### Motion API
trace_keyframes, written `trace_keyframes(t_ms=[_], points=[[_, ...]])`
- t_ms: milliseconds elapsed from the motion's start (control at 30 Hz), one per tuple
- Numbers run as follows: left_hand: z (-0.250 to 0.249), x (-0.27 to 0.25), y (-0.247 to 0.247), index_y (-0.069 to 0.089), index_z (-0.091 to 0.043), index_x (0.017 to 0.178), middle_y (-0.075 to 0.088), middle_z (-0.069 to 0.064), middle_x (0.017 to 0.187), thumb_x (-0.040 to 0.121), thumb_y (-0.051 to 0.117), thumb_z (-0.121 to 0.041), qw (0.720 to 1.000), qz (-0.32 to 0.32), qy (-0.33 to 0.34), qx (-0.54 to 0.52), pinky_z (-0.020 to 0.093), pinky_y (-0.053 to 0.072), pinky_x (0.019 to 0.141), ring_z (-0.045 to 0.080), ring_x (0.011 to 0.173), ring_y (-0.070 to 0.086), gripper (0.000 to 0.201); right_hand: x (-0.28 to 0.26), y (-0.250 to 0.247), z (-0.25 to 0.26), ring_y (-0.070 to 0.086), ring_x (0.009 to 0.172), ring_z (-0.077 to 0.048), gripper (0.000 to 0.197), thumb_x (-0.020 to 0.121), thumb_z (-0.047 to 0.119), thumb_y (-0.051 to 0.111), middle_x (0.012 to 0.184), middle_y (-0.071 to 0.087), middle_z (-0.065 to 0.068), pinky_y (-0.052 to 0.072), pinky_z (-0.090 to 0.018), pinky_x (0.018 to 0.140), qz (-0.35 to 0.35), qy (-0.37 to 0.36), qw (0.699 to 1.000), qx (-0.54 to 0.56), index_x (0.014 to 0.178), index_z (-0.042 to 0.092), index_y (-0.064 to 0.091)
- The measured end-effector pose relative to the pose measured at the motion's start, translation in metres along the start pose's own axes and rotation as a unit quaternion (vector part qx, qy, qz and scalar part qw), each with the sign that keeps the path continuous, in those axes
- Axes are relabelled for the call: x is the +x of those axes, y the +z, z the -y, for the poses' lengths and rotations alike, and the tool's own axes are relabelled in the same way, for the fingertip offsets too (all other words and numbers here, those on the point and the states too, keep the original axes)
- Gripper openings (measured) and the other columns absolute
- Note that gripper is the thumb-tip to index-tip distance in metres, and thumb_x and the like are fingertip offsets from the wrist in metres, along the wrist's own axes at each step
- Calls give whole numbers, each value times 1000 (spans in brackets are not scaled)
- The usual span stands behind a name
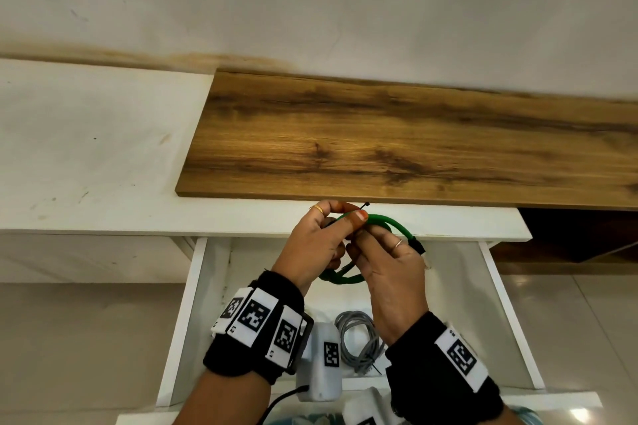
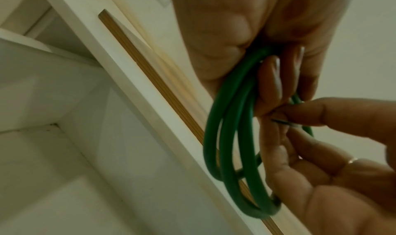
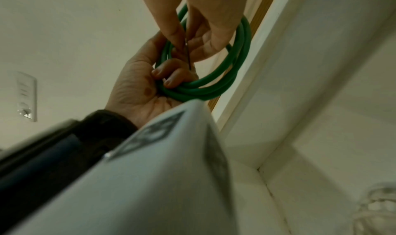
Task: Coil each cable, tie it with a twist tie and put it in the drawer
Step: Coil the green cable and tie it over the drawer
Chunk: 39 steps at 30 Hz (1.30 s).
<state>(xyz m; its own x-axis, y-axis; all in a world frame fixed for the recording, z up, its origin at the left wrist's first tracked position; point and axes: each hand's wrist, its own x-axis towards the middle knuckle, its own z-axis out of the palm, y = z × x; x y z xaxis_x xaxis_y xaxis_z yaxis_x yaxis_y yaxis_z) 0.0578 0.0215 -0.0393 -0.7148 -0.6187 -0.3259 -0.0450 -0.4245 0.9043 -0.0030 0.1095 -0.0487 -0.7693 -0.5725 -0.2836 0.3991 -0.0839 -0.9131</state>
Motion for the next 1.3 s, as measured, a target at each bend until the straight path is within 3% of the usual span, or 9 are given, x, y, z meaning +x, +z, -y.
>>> trace_keyframes(t_ms=[200,333,433,600,667,767,867,1000,1300], points=[[1,1,-1,60,-13,90,47,-6,54,90,61,-16,999,10,-32,-41,16,22,36,5,36,27,3,0,-4,-3,68,73,-16,10,83,6,67,80,73,-6,57,-35,73,-3,-83,983,-164,92,12,68],[2,3,-8,62,-10,93,49,-7,53,89,62,-14,998,-16,-39,-41,17,21,36,5,38,28,6,-5,-3,0,65,67,-6,15,80,8,71,74,70,2,51,-19,64,4,-170,956,-241,86,19,62],[2,4,-14,63,-11,91,53,-4,61,88,62,-14,996,-37,-33,-68,17,20,36,5,38,27,3,-6,-3,3,66,79,-1,29,81,0,67,84,70,7,50,-14,73,54,-203,940,-269,94,26,65],[-1,5,-17,61,-12,90,59,-5,67,91,58,-12,990,-28,-32,-137,14,20,33,3,35,26,3,2,-11,4,61,107,-8,50,79,1,59,110,65,5,48,-22,94,160,-249,901,-317,123,26,58],[-1,5,-19,61,-11,92,62,-3,72,91,57,-13,988,-26,-30,-147,14,20,33,3,35,27,4,7,-15,6,61,108,-7,50,82,4,60,112,64,6,48,-24,94,186,-285,869,-358,128,22,57],[-1,4,-20,62,-12,89,58,-2,72,89,60,-13,989,-21,-32,-142,14,20,33,3,35,27,3,15,-18,7,60,97,-1,28,89,21,58,102,64,6,49,-20,84,151,-363,831,-393,116,18,66],[0,4,-18,62,-12,88,64,-3,76,89,60,-13,988,-16,-41,-147,14,19,34,3,35,26,3,17,-18,7,62,93,-7,21,91,24,57,99,63,3,50,-21,79,112,-340,873,-332,104,17,71],[-1,4,-15,63,-9,93,66,3,88,89,61,-13,987,-10,-48,-155,14,19,34,3,36,26,6,13,-13,9,67,86,-18,17,91,17,56,94,70,-5,53,-24,71,116,-234,945,-199,100,13,70],[1,4,-10,60,5,114,61,4,85,88,61,-14,988,1,-48,-149,14,18,33,2,35,25,32,11,-11,13,65,75,-10,21,87,22,54,80,70,2,52,-23,75,102,-198,965,-141,95,9,68]])
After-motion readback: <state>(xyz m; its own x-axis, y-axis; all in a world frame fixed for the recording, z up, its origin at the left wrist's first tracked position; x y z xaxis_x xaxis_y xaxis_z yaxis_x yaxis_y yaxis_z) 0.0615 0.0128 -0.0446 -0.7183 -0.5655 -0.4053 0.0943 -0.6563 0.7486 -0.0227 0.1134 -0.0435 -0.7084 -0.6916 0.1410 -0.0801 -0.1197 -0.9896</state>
